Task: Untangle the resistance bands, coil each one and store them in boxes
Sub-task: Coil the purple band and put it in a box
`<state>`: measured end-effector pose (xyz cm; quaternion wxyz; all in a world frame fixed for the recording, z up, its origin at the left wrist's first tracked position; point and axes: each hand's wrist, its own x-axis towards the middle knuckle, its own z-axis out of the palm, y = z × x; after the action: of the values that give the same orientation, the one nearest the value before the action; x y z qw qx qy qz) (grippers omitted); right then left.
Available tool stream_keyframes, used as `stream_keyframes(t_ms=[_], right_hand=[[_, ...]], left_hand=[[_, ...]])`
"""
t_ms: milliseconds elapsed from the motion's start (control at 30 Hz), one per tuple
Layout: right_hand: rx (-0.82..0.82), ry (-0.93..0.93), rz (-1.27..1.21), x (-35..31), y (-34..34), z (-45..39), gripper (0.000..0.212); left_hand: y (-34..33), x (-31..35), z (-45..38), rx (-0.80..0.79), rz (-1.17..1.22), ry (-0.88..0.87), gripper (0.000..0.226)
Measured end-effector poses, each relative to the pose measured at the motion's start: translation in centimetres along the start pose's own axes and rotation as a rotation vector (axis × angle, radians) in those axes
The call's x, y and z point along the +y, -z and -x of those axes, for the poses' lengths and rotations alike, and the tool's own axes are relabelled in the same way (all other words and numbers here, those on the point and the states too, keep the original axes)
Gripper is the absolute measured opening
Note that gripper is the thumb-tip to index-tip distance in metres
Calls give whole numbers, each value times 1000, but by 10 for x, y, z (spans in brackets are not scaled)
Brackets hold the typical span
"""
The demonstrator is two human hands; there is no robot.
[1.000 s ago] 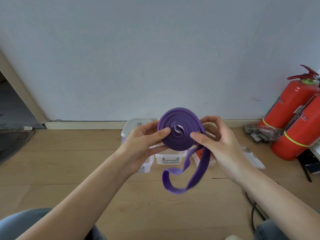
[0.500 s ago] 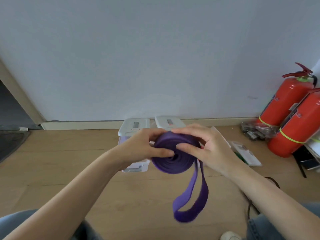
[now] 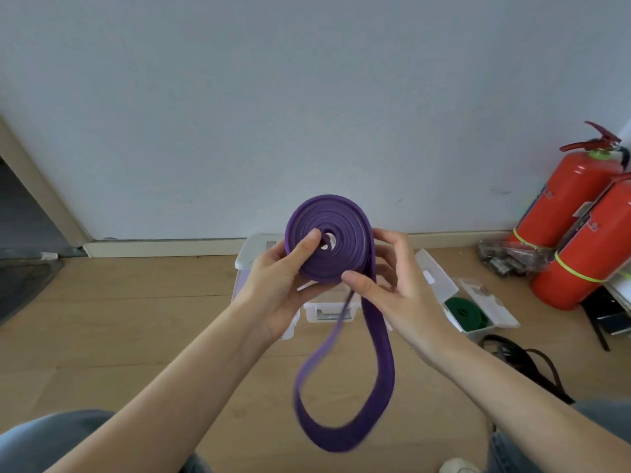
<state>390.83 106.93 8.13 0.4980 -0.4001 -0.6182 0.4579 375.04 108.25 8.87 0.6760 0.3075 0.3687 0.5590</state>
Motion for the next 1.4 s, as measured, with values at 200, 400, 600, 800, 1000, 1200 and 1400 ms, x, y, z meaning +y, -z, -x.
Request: stream_keyframes(t_ms=[200, 400, 600, 800, 1000, 1200, 1400], right_hand=[[-87, -18, 172, -9, 26, -11, 41], [-281, -5, 503, -5, 29, -5, 42], [-21, -252, 122, 5, 16, -1, 32], [-32, -207, 256, 4, 25, -5, 19], [-107, -194, 212, 14, 15, 5, 18], [14, -333, -18, 18, 14, -2, 26], [-1, -266, 164, 17, 21, -4, 13]], left_hand=[[17, 3, -1, -142, -414, 75, 48], [16, -9, 1, -180, -747, -56, 27], [9, -16, -5, 23, -235, -15, 38], [21, -10, -10, -24, -553, 88, 40], [14, -30, -1, -224, -590, 178, 31], [13, -15, -12, 2, -237, 99, 25], [19, -18, -10, -18, -382, 191, 34]])
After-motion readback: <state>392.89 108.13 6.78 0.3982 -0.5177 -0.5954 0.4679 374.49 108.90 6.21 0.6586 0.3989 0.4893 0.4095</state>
